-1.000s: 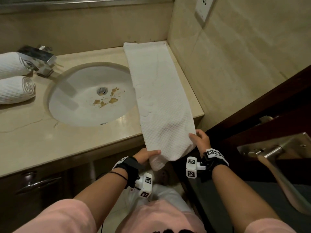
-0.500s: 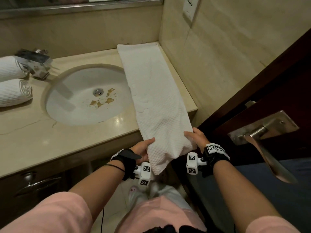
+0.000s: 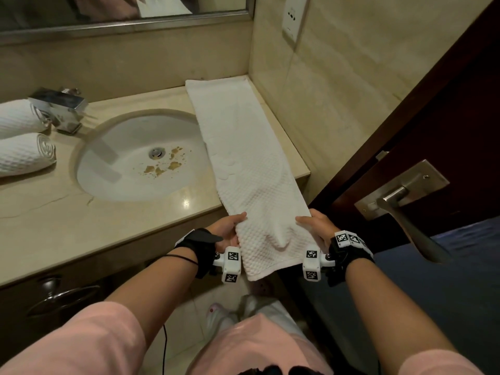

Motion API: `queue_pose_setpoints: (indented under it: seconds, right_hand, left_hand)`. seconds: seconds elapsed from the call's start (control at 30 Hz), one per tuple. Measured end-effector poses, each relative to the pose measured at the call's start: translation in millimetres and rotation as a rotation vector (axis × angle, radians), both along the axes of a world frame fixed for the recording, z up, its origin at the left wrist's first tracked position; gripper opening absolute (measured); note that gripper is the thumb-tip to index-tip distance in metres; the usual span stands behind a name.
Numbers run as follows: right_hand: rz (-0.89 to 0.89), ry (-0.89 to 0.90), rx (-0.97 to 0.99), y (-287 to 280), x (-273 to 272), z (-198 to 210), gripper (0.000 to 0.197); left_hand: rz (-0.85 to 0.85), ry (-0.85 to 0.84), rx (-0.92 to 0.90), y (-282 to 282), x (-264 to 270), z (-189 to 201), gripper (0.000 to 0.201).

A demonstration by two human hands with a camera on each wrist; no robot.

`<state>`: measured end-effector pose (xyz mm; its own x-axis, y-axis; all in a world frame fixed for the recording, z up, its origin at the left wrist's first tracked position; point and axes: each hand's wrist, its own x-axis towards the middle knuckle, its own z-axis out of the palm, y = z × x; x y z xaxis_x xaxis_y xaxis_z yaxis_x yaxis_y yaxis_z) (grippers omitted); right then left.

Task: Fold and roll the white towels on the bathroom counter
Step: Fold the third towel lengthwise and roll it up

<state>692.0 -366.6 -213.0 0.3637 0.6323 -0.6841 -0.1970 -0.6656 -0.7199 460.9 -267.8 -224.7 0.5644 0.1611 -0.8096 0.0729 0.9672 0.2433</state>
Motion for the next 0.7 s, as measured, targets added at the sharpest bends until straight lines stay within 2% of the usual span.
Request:
queue_pose_setpoints:
  seconds: [0.13,0.2,0.27,0.4,0.57,0.7]
  right_hand:
    - [0.063,-0.056,-0.031,-5.6,4.8,-2.4,0.014]
    - [0.072,-0.075,-0.030,-5.4,6.6,-3.1,0.014]
    - [0.063,-0.064,-0.028,-5.3,8.3,-4.6,0.012]
    - [0.060,-0.047,-0.023,-8.8,11.0,-8.8,0.007]
    - [0.125,-0.077,-0.054,-27.8,12.1,-16.5,0.001]
    - [0.120,-0.114,-0.030,-44.7,17.1,-24.0,0.009]
  left_hand:
    - [-0.057,0.033,0.096,-7.1,-2.8,9.1,0.021]
    - [-0.079,0.066,0.176,-12.5,-3.0,8.2,0.028]
    - [-0.048,0.073,0.177,-20.0,-2.6,8.5,0.028]
    - [-0.009,0.041,0.112,-41.9,-2.5,10.3,0.013]
    - [0.081,0.147,0.107,-69.2,2.1,7.1,0.026]
    - [0.218,0.169,0.124,-91.2,6.4,4.4,0.033]
